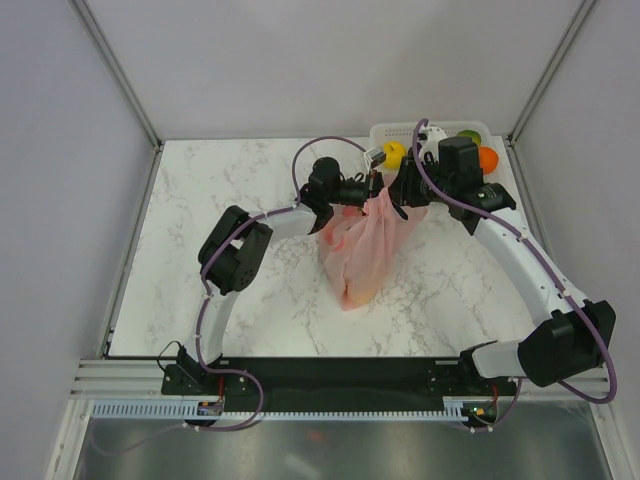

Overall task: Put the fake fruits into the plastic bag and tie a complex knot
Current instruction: Tie the plastic bag at the center of the board.

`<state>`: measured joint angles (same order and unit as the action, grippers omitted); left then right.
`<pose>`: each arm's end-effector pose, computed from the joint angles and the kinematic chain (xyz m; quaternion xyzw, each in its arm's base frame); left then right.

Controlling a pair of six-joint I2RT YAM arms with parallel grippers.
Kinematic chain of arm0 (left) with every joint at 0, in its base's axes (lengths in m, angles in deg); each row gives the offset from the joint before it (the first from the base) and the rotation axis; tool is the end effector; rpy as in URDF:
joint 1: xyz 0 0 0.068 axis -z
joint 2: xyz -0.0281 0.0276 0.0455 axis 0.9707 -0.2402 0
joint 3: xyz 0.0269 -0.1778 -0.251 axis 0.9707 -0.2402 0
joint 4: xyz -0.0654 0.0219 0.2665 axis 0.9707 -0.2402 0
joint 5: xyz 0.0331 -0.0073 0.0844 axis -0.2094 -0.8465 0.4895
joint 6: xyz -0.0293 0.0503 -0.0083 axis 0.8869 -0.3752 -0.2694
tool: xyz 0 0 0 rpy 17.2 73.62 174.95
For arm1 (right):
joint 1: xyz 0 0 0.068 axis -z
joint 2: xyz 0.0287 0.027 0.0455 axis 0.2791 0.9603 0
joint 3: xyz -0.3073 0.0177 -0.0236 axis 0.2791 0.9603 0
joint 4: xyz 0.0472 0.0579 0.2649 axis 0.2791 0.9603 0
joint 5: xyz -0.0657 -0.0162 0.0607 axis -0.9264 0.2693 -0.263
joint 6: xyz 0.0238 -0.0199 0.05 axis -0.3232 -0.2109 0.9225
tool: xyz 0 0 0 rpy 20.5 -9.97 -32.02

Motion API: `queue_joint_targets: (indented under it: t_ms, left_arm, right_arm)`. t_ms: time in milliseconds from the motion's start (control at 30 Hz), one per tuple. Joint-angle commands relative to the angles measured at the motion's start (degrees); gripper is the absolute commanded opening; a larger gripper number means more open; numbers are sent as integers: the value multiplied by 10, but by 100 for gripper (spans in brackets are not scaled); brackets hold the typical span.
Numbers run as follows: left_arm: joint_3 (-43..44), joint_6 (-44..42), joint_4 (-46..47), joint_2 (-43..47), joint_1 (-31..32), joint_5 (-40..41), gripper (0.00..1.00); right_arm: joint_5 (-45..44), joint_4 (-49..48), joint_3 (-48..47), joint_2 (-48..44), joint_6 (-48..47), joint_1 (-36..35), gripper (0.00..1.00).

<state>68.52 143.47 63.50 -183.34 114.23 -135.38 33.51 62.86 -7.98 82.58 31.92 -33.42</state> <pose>0.3948 -0.3584 0.2527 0.1828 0.6558 -0.7309 0.0481 0.3003 0.1058 0.3890 -0.0814 0.8654 0.2556 0.4232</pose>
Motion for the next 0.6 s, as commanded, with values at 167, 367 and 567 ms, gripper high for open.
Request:
queue_joint_targets:
  t_ms: [167,367,567]
  left_arm:
    - [11,-21,8,5,14,-27,2]
    - [23,-16,6,-2,14,1,2]
    - [18,-7,22,-2,12,32,2]
  right_arm:
    - [-12,-46,-15,-3,-1,-3,51]
    - [-46,-37,11,-35,26,-3,55]
    - [-76,-9,30,-69,37,-2,53]
